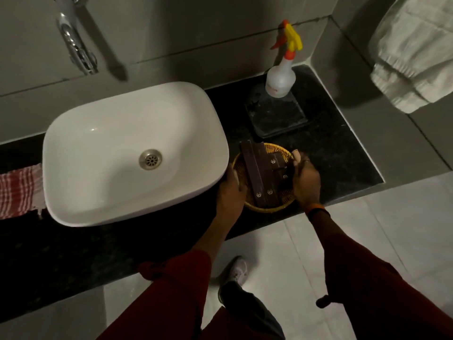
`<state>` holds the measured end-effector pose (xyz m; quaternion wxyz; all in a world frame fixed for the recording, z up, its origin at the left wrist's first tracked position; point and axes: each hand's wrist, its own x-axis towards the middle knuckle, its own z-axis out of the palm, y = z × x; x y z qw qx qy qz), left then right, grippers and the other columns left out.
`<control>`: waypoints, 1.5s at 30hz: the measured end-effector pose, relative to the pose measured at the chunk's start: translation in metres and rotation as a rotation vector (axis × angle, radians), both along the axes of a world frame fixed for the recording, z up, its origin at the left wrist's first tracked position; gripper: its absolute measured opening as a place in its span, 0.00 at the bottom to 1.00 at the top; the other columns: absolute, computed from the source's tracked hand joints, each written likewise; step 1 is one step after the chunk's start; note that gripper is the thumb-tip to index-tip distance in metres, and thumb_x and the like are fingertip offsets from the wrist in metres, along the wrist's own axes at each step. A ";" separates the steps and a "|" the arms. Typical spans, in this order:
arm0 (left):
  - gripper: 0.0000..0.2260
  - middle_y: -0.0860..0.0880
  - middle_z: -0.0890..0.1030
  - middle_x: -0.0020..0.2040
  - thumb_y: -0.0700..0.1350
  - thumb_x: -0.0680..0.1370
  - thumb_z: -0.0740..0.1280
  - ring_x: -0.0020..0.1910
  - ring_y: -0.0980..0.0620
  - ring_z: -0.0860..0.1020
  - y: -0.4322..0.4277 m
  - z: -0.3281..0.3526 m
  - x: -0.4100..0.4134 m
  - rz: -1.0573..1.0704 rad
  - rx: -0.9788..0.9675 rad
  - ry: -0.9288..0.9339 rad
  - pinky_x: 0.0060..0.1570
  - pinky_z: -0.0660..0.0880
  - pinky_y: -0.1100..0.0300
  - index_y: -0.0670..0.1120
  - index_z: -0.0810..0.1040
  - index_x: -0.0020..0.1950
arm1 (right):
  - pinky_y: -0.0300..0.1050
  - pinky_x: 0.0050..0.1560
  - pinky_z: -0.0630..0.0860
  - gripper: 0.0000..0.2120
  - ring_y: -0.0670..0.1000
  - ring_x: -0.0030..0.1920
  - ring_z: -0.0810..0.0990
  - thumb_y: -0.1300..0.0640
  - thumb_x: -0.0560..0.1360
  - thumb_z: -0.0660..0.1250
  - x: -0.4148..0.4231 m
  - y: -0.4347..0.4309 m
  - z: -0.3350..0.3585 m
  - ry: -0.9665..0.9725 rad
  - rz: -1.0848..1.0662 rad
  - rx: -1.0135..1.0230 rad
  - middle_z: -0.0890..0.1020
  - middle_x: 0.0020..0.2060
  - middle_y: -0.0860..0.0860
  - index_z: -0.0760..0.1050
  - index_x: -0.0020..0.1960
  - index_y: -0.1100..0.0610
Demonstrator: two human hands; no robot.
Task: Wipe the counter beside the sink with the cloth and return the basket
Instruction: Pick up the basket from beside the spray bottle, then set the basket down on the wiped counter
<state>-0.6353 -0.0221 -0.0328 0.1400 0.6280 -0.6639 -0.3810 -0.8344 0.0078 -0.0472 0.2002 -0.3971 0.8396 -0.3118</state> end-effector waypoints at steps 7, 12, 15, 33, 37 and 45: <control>0.27 0.43 0.82 0.61 0.43 0.78 0.65 0.57 0.41 0.83 0.034 0.010 0.048 -0.017 0.119 0.116 0.58 0.81 0.49 0.54 0.64 0.76 | 0.54 0.60 0.81 0.15 0.57 0.59 0.82 0.55 0.85 0.56 0.045 0.059 0.014 0.129 0.082 0.038 0.81 0.60 0.58 0.73 0.66 0.60; 0.27 0.48 0.83 0.60 0.43 0.77 0.66 0.57 0.49 0.83 0.078 0.016 0.138 0.018 0.159 0.159 0.56 0.76 0.63 0.57 0.67 0.75 | 0.51 0.45 0.83 0.13 0.58 0.44 0.85 0.60 0.84 0.59 0.121 0.108 0.022 -0.034 0.054 0.005 0.85 0.49 0.60 0.74 0.66 0.63; 0.28 0.50 0.83 0.53 0.42 0.77 0.66 0.52 0.49 0.84 0.103 0.021 0.201 0.105 0.183 0.161 0.48 0.78 0.69 0.59 0.66 0.75 | 0.41 0.37 0.78 0.13 0.49 0.36 0.81 0.65 0.82 0.62 0.179 0.123 0.025 -0.057 0.140 0.000 0.84 0.45 0.56 0.74 0.65 0.64; 0.24 0.54 0.78 0.58 0.49 0.79 0.64 0.53 0.57 0.78 0.056 0.017 0.631 0.494 0.178 0.181 0.48 0.72 0.67 0.57 0.67 0.75 | 0.52 0.53 0.81 0.17 0.55 0.50 0.84 0.61 0.80 0.65 0.599 0.011 0.025 -0.315 0.379 0.104 0.85 0.53 0.55 0.74 0.69 0.57; 0.28 0.50 0.78 0.63 0.43 0.80 0.67 0.57 0.55 0.78 0.030 0.012 0.657 0.486 0.202 0.216 0.49 0.75 0.66 0.57 0.63 0.78 | 0.27 0.44 0.75 0.16 0.44 0.46 0.82 0.61 0.80 0.65 0.624 -0.009 0.025 -0.324 0.349 0.116 0.82 0.47 0.44 0.75 0.66 0.52; 0.20 0.47 0.76 0.71 0.49 0.82 0.63 0.71 0.47 0.74 -0.045 0.018 0.667 0.639 0.051 0.197 0.71 0.71 0.47 0.48 0.71 0.74 | 0.49 0.63 0.75 0.22 0.51 0.61 0.80 0.46 0.78 0.68 0.638 -0.077 0.037 -0.335 0.227 0.082 0.82 0.62 0.50 0.74 0.69 0.54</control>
